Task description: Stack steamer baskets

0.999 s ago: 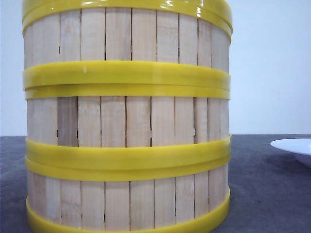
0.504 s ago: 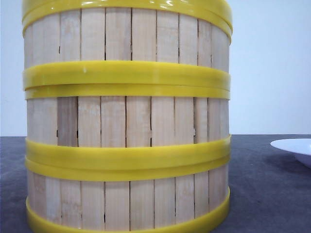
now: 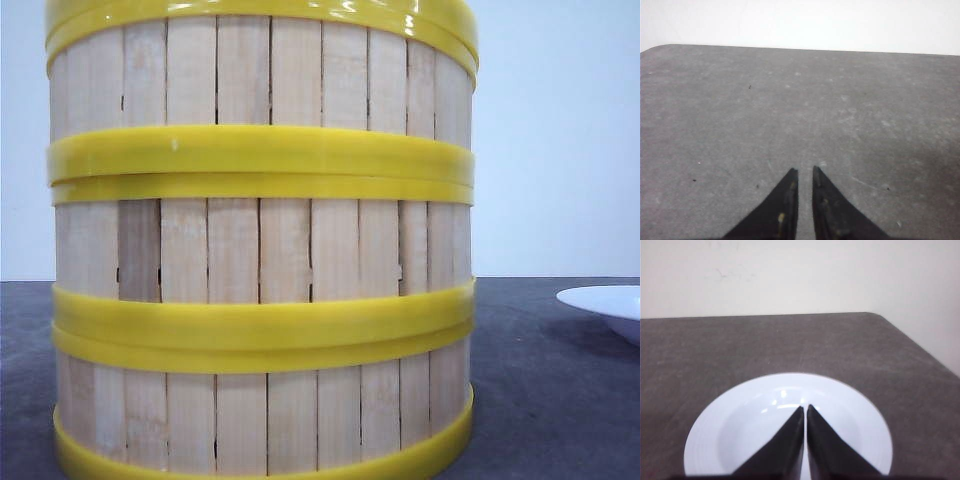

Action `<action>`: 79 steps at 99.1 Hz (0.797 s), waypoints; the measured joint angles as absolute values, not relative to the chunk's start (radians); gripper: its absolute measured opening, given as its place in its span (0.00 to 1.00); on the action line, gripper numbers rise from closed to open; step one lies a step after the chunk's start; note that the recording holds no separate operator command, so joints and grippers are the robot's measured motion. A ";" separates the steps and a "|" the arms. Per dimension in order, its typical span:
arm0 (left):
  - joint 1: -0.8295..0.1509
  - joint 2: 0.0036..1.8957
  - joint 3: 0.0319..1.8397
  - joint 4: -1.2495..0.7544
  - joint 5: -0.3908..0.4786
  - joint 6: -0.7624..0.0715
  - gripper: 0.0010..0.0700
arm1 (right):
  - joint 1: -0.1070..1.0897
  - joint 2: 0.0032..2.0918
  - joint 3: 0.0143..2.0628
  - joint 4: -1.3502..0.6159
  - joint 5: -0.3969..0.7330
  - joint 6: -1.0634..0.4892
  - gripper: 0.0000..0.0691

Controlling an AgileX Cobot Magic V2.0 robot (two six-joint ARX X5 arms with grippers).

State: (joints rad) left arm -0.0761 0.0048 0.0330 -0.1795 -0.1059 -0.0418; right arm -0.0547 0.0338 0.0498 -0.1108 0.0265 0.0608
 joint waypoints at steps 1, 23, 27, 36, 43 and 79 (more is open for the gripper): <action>-0.076 0.005 0.033 -0.179 -0.106 -0.042 0.02 | -0.055 0.033 0.047 -0.111 0.025 0.061 0.01; -0.076 0.005 0.033 -0.179 -0.106 -0.042 0.02 | -0.055 0.005 0.014 -0.128 0.001 0.061 0.01; -0.076 0.005 0.033 -0.179 -0.106 -0.042 0.02 | -0.055 0.005 0.014 -0.125 0.000 0.061 0.01; -0.076 0.005 0.033 -0.179 -0.106 -0.042 0.02 | -0.054 0.005 0.014 -0.123 0.000 0.061 0.01; -0.076 0.005 0.033 -0.179 -0.106 -0.042 0.02 | -0.054 0.005 0.014 -0.122 0.000 0.065 0.01; -0.076 0.005 0.033 -0.179 -0.106 -0.042 0.02 | -0.054 0.005 0.014 -0.115 0.000 0.069 0.01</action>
State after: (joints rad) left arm -0.0761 0.0048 0.0330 -0.1795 -0.1059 -0.0418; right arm -0.0544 0.0051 0.0143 -0.1154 0.0002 0.0689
